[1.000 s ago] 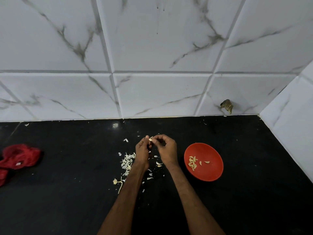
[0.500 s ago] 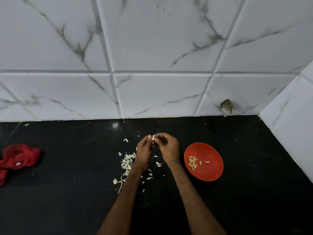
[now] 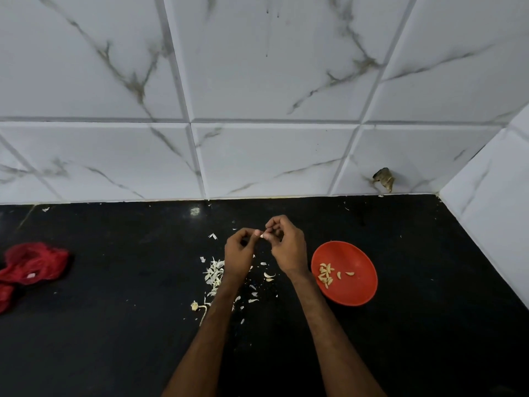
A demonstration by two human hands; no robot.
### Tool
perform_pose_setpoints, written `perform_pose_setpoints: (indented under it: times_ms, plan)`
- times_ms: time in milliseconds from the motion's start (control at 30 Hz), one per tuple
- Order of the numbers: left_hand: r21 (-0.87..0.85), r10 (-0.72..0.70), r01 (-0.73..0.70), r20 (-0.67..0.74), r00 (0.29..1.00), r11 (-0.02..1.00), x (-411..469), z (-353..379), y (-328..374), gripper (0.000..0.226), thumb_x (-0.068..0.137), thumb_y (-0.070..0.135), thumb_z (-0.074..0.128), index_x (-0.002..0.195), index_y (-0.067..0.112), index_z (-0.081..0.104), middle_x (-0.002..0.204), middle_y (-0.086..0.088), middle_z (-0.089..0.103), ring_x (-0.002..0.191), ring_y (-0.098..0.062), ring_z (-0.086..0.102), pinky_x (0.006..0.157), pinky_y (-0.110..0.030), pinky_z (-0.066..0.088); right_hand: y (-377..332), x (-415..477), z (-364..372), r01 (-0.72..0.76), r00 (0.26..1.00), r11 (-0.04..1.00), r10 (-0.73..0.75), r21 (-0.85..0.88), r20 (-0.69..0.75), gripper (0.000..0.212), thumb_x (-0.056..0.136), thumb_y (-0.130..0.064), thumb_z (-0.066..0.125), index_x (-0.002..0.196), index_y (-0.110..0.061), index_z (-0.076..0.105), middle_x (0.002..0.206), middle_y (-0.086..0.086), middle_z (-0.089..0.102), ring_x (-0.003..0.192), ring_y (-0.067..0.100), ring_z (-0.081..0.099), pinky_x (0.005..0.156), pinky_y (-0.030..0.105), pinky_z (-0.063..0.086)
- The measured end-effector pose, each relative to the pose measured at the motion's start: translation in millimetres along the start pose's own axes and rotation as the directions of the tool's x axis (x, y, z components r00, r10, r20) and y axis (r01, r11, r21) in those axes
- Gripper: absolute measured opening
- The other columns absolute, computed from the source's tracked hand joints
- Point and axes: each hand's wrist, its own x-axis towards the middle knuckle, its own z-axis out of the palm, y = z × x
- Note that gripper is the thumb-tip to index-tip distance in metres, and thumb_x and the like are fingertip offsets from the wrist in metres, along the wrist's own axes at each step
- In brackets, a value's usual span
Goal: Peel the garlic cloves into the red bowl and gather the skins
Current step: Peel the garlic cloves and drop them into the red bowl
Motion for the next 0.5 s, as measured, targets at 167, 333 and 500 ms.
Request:
perform_pose_setpoints:
  times_ms: [167,333,500]
  plan:
    - [0.058,-0.001,-0.001,0.038,0.999,0.998,2,-1,-1,0.015,0.098,0.025,0.063,0.091,0.014,0.069,0.077,0.0,0.069,0.069,-0.01,0.059,0.066,-0.03,0.048,-2,-1,-1,-0.065,0.997,0.982,0.07,0.179,-0.02,0.027,0.085,0.003,0.071,0.098,-0.018,0.062,0.09,-0.006,0.066,0.087,0.008,0.066,0.074,0.025,0.058]
    - [-0.018,-0.021,0.022,0.054,0.998,1.0,-1,6,4,0.023,0.104,0.019,0.05,0.089,0.005,0.06,0.071,-0.001,0.056,0.062,-0.008,0.048,0.058,-0.026,0.042,-8,1,2,-0.277,0.959,0.834,0.27,0.478,0.084,0.022,0.09,0.007,0.065,0.1,-0.013,0.065,0.1,0.009,0.068,0.097,0.022,0.069,0.074,0.032,0.061]
    - [-0.171,-0.052,0.067,0.088,0.995,0.983,-2,10,11,0.021,0.105,0.012,0.045,0.089,0.003,0.056,0.073,-0.004,0.053,0.067,-0.011,0.048,0.06,-0.024,0.043,-19,1,0,-0.433,0.896,0.637,0.384,0.638,0.225,0.019,0.094,0.01,0.056,0.096,-0.007,0.064,0.092,0.007,0.067,0.088,0.017,0.067,0.077,0.034,0.062]
